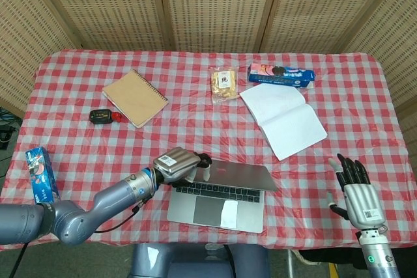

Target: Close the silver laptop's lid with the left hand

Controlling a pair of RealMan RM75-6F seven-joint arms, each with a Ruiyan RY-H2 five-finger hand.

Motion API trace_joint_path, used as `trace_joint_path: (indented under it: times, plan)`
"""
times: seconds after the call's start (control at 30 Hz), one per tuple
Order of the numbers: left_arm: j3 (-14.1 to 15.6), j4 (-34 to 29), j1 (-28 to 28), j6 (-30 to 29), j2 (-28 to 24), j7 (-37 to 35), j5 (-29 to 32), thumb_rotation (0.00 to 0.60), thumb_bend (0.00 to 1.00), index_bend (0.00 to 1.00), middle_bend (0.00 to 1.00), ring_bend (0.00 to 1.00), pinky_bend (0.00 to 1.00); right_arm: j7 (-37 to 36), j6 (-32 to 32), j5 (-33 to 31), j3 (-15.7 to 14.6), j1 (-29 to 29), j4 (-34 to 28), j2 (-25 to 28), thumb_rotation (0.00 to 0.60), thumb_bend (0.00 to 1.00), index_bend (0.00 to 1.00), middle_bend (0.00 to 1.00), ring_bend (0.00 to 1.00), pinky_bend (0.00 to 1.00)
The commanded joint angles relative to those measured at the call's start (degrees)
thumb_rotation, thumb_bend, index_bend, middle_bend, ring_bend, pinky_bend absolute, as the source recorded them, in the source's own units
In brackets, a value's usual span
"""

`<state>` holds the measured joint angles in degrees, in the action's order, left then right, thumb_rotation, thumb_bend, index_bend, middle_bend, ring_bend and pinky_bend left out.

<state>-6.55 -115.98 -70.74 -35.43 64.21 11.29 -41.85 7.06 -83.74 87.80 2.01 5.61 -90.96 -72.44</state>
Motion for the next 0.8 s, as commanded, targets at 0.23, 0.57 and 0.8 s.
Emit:
trace_joint_path:
  times: [0.23,0.57,0.8]
  plan:
    - [4.1,-2.7,1.4,-0.7,1.6,2.0,-3.1,0.6,1.0,0.45,0.22,0.29,0.37,0.4,-0.9,0.8,-0.3,-0.4,-1.2,0.3,0.6,0.67,0.0,0.0,0.0,0.0]
    - [7.6,-1.3,1.6,-3.9,7.9,4.7,-1.5,0.6,1.0,0.45,0.22,0.29,0.37,0.2,-1.4,1.5,-0.5,-0.7,-2.0,0.9,0.6,0.67,0.0,0.0,0.0,0.0]
    - [9.1,0.9,1.7,-5.1,11.8,6.1,-0.5,0.6,1.0,0.44,0.22,0.29,0.37,-0.1,-1.5,1.6,-0.5,-0.8,-2.2,1.1,0.6,0.67,0.0,0.0,0.0,0.0]
